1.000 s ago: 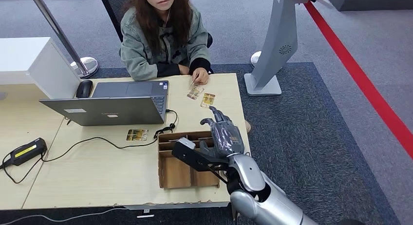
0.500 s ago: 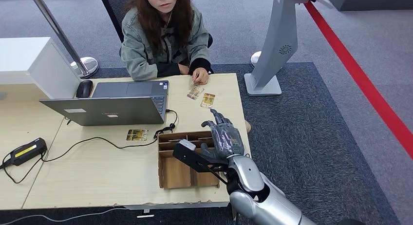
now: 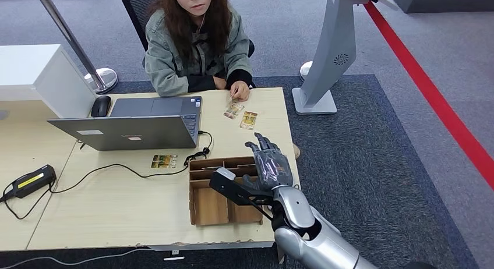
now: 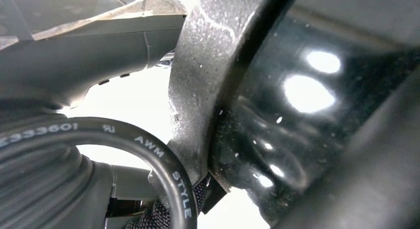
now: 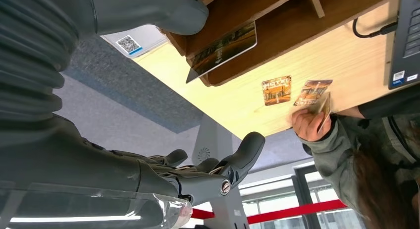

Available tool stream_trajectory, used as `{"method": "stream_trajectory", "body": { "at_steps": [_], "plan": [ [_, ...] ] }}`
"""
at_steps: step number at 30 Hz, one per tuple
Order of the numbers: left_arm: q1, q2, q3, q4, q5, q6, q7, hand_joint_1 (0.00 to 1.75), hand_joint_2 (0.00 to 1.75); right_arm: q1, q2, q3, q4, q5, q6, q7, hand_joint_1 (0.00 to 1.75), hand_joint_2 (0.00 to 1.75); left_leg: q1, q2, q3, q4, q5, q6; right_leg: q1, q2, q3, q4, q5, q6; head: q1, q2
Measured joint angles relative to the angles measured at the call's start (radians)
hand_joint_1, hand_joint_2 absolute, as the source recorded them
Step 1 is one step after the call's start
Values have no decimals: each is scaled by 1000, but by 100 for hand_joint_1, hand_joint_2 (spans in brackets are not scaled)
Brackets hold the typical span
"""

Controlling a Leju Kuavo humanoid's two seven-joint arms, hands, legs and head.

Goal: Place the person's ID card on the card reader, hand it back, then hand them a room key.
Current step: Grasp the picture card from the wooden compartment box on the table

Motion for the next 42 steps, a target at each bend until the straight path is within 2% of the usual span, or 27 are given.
{"method": "stream_trajectory", "body": {
  "at_steps": [42],
  "plan": [
    [-6, -2, 0, 0, -14, 2, 0, 0, 175, -8, 14, -3, 79, 23, -19, -5, 66, 175, 0, 0, 0, 0, 0, 0, 0, 0, 0, 0, 0, 0, 0, 0]
  ]
}}
